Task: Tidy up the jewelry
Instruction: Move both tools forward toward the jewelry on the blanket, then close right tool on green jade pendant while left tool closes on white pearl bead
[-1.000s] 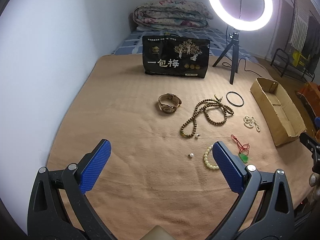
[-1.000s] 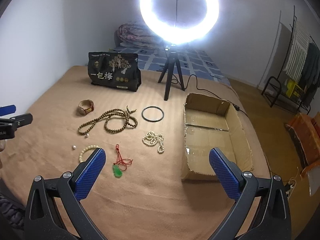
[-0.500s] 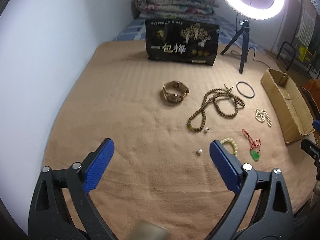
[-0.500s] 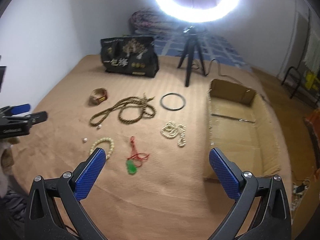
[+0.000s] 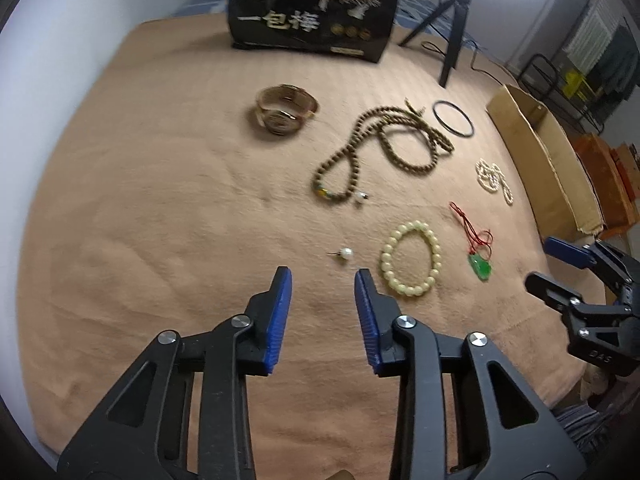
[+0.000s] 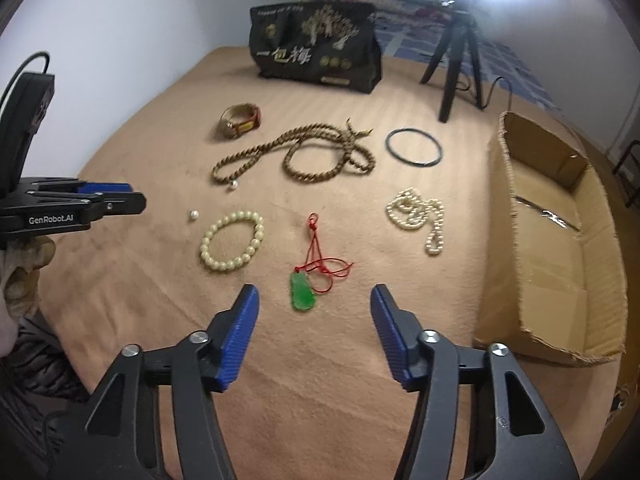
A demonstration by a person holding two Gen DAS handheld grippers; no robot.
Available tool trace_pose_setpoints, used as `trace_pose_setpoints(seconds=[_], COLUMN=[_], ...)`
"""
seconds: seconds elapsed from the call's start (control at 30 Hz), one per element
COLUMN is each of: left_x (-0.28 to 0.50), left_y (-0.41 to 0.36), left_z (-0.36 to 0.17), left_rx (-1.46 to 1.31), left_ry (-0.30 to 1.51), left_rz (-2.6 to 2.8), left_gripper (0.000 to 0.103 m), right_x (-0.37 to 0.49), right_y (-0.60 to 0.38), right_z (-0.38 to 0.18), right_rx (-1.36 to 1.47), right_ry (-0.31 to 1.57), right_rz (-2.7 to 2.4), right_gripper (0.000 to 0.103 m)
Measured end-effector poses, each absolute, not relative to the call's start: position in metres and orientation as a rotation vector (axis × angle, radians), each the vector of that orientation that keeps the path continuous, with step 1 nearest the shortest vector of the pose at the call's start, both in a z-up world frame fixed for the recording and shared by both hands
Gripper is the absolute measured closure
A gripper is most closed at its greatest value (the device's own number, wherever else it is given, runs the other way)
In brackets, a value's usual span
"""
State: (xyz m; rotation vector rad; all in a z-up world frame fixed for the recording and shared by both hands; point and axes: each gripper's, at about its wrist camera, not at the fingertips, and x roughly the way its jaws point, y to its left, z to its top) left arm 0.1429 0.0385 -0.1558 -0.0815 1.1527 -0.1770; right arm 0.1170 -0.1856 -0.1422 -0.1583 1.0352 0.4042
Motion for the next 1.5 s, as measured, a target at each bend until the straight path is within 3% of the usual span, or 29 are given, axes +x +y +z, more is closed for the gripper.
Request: trace_pose_setpoints(seconds=[0.2,0.37,1.13,1.27,1.4,1.5], left_x=[0.152,0.158,0.188,0.187,0.188,0.188], left_y=[0.029,0.021,0.012,0.013,0.009,0.009], left_z=[-0.175,-0.182,-0.211,-0.209,-0.206,-0.204], left_rx=[-0.053,-0.028,0.02,0.018,0.056,0.075], left_ry=[1.195,1.196,1.249,1.245,1.223,1.204], left_rz=[-0.204,-0.235,-0.248,-0.251,-0.239,-0.222], left_gripper=[0.089,0.092,0.092,0.086,0.058,0.058], right_x=[0.129,0.135,0.155,0.155,0.155,0.155], right_y=[-0.177,-0.176,-0.169,-0.168,-0.168,-0.168], right_z=[-0.165,-0.178,-0.196,-0.197,-0.198,-0.198], right_rx=[-0.175,-0.186,-0.213,-0.22,-0.218,-0.219], right_ry=[1.102,1.138,1.162,1.163,1.162,1.162], right_rz=[0.442,0.449,0.444,0.441,0.442,0.442], right_gripper=[0.066,0.072,0.072,0.072,0.072,0.072])
